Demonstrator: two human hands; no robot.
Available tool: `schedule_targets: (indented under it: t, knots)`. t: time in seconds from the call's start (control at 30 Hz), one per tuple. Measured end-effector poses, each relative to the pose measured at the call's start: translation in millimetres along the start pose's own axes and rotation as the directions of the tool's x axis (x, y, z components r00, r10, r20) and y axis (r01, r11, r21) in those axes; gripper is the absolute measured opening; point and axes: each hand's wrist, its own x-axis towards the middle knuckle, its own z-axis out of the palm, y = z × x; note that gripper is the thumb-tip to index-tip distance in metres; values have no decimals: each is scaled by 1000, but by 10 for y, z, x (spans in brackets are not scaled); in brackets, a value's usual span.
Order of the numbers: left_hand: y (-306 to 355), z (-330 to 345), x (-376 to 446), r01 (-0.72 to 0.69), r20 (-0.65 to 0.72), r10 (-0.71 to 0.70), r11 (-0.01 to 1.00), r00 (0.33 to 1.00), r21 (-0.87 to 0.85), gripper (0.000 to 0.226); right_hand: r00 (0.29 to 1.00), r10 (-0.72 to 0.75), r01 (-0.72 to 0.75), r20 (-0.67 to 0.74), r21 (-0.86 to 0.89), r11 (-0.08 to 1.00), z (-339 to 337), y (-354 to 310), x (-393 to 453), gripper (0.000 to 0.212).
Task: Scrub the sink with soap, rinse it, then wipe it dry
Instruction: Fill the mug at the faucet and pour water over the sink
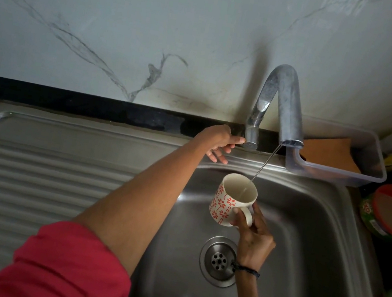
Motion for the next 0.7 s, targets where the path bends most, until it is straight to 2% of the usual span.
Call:
schedule_targets:
  t: [0.27,0.57,0.7]
  knots:
    - [4,-24,6,20,-6,-19,999,1000,48,39,1000,-14,14,5,-33,999,16,-13,-9,42]
    - [-54,-62,22,9,1,-9,1000,1000,18,39,1000,21,-21,-6,-25,999,13,-42,-32,45]
    - [-43,-72,32,18,-3,-18,999,1000,31,56,999,32,-33,-7,-26,999,6,-15,-40,45]
